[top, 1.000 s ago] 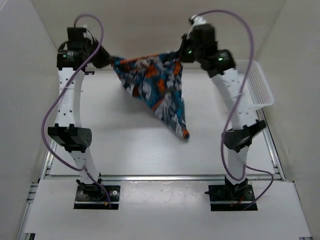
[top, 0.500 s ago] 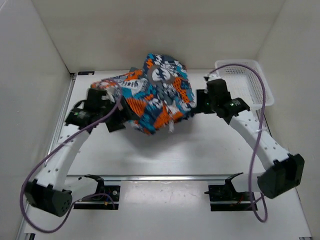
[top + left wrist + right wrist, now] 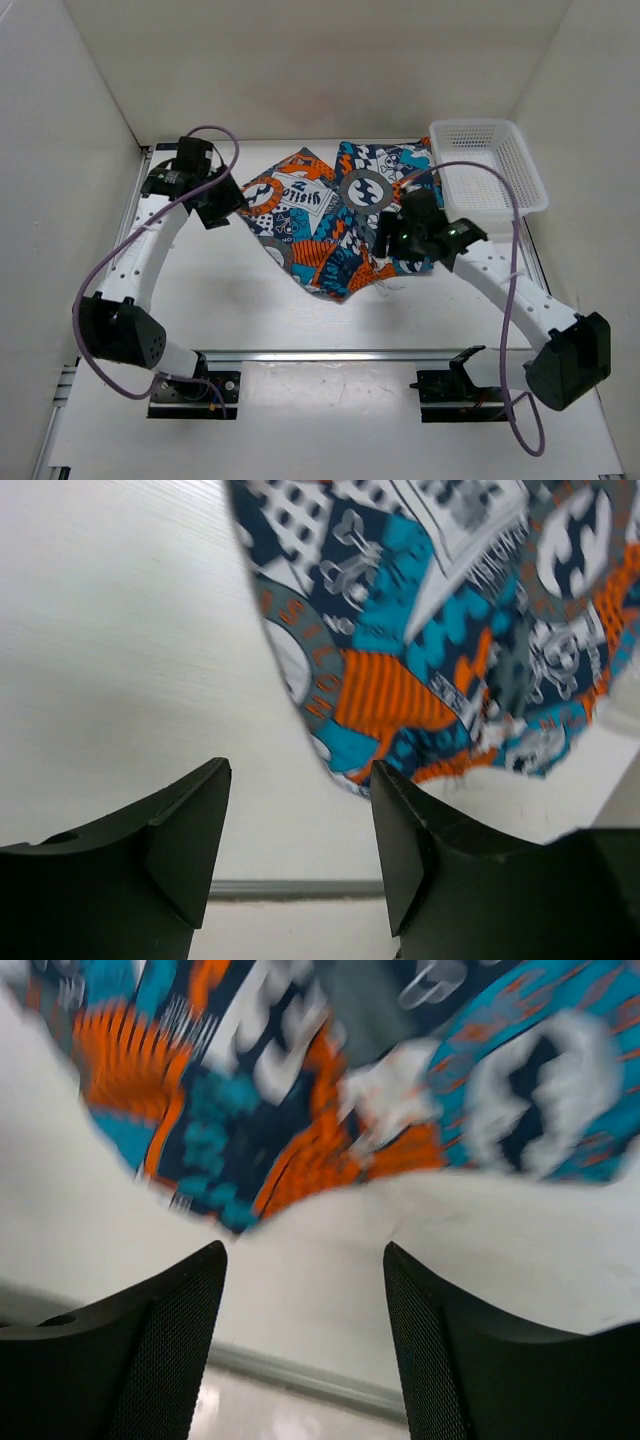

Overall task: Fold and stack the shorts
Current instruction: Flatten the shorts out

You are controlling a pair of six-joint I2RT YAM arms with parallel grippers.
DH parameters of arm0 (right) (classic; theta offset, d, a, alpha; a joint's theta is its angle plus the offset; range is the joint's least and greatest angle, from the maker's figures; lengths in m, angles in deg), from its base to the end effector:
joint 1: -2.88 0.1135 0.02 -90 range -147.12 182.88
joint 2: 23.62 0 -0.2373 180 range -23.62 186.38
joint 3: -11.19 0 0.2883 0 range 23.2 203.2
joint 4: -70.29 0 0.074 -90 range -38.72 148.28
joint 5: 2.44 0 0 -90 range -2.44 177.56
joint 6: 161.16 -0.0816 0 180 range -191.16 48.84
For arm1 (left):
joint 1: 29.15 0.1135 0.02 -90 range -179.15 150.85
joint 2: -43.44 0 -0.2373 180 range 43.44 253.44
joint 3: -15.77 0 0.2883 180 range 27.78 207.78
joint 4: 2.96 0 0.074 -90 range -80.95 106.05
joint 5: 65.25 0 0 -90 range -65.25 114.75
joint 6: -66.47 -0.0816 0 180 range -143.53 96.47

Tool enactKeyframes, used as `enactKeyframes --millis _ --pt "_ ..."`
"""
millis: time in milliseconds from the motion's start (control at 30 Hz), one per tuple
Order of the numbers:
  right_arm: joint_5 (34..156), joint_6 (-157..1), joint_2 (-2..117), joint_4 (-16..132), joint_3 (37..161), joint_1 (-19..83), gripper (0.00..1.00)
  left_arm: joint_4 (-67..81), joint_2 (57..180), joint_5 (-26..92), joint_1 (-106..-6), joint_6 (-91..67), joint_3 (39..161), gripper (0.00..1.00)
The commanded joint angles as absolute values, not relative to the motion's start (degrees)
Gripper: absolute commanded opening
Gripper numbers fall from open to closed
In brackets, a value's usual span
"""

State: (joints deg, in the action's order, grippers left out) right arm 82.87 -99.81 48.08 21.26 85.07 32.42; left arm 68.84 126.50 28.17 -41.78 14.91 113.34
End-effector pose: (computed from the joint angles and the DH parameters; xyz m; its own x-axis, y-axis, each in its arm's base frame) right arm 0.2989 0.1617 0.2364 -0.7693 0.1133 -0.6288 -0.0842 0.9576 0.2756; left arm 0.3448 -0.0822 0.2905 -0.7984 -0.4571 -0.3921 -0.3148 0.8718 -0.3753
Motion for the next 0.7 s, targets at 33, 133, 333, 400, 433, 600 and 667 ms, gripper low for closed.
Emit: enactKeyframes --millis 33,133,333,400,433,600,667 --pt "82.76 -106.05 51.6 23.91 81.39 47.42 0.69 66.9 132.44 27.47 -36.02 12.42 111.28 0.69" --pt "80.45 -105.36 60.64 22.69 87.08 55.6 0.69 65.57 139.38 28.88 -35.48 12.42 112.85 0.7" --pt "71.13 -99.99 79.81 19.69 102.63 62.56 0.68 65.57 148.2 30.73 -35.48 12.42 116.81 0.8" --pt "68.67 -99.47 85.44 19.0 105.45 62.56 0.66 65.57 148.2 31.43 -35.48 12.42 116.82 0.8" --pt "67.88 -99.46 86.93 18.99 106.51 62.56 0.64 65.57 148.2 31.43 -35.48 12.42 116.82 0.8" --pt "66.11 -101.04 92.39 18.46 106.28 60.98 0.43 65.04 146.98 31.43 -35.48 11.89 115.59 0.8" --pt "66.11 -101.57 91.27 20.38 103.46 60.36 0.28 65.04 146.97 31.43 -35.48 11.36 115.06 0.8"
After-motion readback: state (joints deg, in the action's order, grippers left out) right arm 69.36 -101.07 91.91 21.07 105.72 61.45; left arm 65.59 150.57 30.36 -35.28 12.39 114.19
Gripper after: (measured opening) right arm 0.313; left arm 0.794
